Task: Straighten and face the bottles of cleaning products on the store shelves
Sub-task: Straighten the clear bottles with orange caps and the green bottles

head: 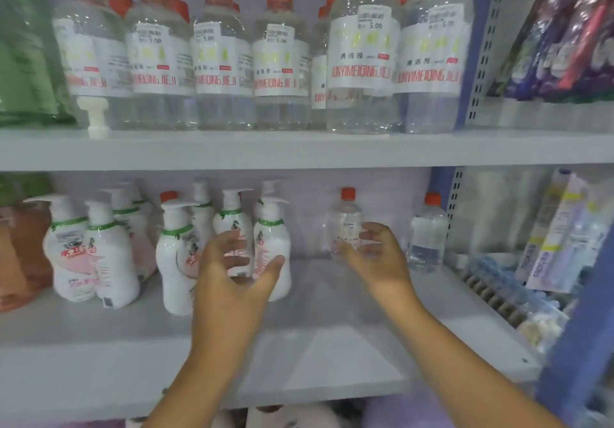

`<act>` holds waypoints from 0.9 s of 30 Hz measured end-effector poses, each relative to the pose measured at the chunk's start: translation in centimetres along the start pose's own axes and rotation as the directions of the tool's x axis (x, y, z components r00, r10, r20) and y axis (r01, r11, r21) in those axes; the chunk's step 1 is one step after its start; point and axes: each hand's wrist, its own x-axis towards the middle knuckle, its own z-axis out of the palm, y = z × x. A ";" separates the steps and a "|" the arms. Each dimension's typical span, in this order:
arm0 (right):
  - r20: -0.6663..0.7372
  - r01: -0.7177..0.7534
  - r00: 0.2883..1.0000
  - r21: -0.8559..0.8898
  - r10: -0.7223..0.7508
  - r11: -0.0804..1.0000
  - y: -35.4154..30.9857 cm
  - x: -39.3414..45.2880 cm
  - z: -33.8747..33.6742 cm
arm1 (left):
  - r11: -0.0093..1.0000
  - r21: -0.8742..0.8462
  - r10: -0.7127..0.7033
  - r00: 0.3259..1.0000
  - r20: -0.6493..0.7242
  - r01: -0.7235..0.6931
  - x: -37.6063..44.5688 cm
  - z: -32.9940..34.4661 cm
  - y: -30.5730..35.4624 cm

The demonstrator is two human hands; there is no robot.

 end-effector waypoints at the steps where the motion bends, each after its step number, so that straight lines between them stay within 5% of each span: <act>1: -0.071 -0.005 0.997 -0.023 0.003 1.000 0.5 0.9 -2.3 | 1.000 -0.019 -0.001 0.999 0.053 0.002 -0.3 2.6 0.8; 5: -0.270 -0.082 0.962 -0.138 0.042 0.987 3.1 4.3 -8.7 | 0.997 0.002 -0.081 0.971 0.224 0.082 1.6 12.4 0.8; 12: -0.243 -0.091 0.969 -0.164 0.049 0.982 6.8 7.0 -10.3 | 0.952 0.234 -0.263 0.917 0.299 0.197 4.2 21.6 -2.5; 16: -0.229 -0.042 0.973 -0.137 0.009 0.990 8.9 8.1 -9.9 | 0.946 0.148 -0.321 0.896 0.305 0.289 5.0 23.8 -4.1; 27: -0.153 -0.004 0.988 -0.134 -0.017 0.991 7.6 6.3 -9.5 | 0.966 0.127 -0.257 0.904 0.341 0.227 4.0 21.8 -5.2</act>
